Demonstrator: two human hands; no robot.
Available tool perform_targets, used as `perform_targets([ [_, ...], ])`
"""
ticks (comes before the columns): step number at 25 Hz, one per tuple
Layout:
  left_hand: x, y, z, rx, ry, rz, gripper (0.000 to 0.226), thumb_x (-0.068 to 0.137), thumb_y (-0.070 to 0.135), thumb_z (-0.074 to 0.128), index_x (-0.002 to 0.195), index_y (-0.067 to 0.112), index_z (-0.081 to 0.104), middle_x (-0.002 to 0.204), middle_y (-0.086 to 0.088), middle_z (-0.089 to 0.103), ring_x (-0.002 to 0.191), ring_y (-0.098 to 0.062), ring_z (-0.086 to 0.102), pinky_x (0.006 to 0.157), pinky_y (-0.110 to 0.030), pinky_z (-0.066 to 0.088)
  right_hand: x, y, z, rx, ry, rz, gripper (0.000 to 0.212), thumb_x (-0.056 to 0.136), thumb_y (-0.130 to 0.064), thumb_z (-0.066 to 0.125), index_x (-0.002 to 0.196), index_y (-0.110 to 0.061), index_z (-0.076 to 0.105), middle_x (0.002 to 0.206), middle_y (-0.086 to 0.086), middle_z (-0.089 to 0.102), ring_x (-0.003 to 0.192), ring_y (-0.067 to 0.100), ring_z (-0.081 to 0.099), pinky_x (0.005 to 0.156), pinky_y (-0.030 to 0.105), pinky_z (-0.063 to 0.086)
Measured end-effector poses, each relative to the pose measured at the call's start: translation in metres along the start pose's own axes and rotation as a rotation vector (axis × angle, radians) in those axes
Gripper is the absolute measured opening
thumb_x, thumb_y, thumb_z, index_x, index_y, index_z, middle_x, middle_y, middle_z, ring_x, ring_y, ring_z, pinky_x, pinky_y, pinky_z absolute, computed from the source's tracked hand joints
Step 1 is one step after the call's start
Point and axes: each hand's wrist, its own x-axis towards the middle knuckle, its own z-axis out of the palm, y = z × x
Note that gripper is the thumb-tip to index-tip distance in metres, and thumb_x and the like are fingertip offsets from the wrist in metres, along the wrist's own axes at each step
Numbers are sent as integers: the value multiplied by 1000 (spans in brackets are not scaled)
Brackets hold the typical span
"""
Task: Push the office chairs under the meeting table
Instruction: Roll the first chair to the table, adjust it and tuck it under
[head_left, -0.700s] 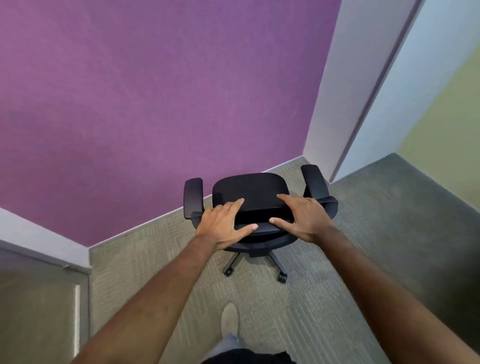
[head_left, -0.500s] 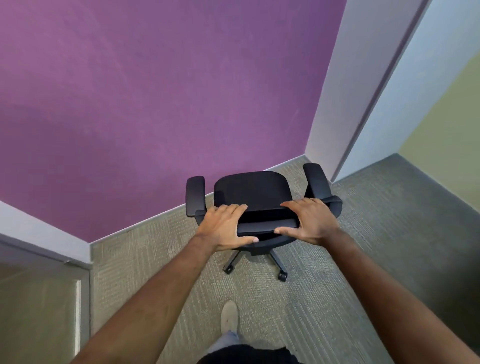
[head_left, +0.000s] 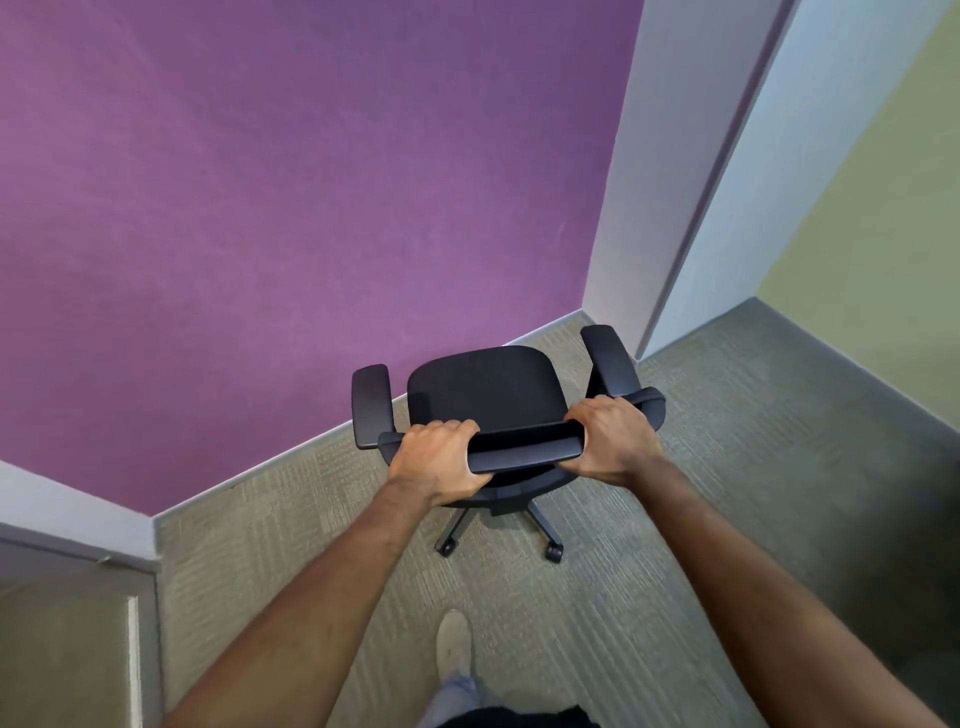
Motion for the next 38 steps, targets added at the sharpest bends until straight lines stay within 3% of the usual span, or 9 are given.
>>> perform_targets([
  [6, -2, 8, 1, 1, 12, 14, 68, 78, 74, 54, 128, 29, 61, 114, 6, 73, 104, -21, 68, 95, -43, 53, -11, 6, 2, 25, 1, 8, 67, 72, -78, 68, 114, -26, 71, 108, -8, 73, 102, 15, 66, 100, 39, 51],
  [23, 20, 64, -4, 15, -5, 185, 65, 81, 70, 60, 130, 28, 59, 117, 4, 72, 107, -23, 67, 96, -42, 53, -70, 48, -2, 47, 125, 140, 56, 71, -77, 62, 95, -27, 74, 89, -8, 74, 85, 19, 68, 80, 37, 54],
  [34, 57, 121, -8, 2, -27, 418, 64, 78, 69, 60, 128, 30, 59, 116, 5, 71, 107, -22, 65, 93, -39, 51, -134, 80, -1, -16, 179, 384, 54, 68, -78, 60, 87, -28, 68, 80, -9, 67, 77, 19, 65, 71, 35, 47],
  [38, 83, 140, -10, 2, -35, 510, 60, 77, 68, 62, 124, 31, 60, 114, 7, 70, 106, -21, 65, 93, -39, 50, -147, 90, 2, -32, 180, 500, 58, 67, -79, 59, 93, -28, 68, 86, -8, 68, 83, 19, 65, 77, 37, 50],
])
